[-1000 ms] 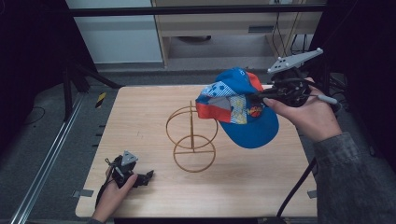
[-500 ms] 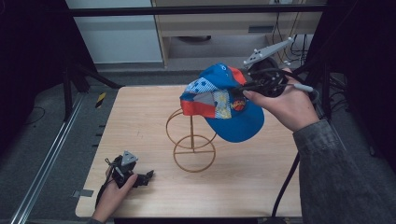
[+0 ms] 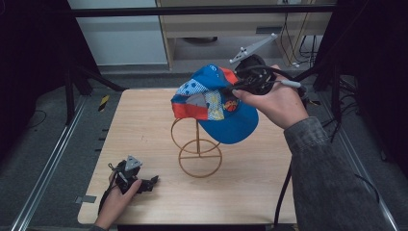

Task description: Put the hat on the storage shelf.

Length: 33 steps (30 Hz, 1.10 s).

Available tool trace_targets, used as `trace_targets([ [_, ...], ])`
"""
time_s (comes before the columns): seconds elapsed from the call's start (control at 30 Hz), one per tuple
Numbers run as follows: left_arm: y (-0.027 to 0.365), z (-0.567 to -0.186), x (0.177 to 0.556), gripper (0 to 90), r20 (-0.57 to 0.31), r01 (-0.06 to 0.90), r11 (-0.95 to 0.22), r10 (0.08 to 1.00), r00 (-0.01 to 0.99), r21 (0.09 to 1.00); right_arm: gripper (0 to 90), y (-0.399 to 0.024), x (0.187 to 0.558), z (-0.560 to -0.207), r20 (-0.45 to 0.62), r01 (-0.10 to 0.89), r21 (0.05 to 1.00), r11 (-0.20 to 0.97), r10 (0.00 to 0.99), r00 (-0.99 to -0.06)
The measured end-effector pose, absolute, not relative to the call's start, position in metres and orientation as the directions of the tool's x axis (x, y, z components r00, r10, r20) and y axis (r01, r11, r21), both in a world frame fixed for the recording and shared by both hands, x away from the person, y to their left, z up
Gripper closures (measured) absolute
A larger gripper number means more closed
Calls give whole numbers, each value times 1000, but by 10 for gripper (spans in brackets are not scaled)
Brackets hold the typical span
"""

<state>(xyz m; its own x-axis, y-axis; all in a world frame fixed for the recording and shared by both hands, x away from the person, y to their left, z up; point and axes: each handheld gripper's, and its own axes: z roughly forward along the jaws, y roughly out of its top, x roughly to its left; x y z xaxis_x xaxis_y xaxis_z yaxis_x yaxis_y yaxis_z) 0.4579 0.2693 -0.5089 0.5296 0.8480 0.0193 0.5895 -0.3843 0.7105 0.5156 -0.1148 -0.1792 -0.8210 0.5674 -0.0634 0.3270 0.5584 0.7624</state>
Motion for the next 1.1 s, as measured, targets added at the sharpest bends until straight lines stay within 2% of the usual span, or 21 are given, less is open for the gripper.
trace_targets([
  [1.1,269,-509,458,0,23,588,-388,847,531,709,900,-76,527,-193,-61,326,728,604,530,-846],
])
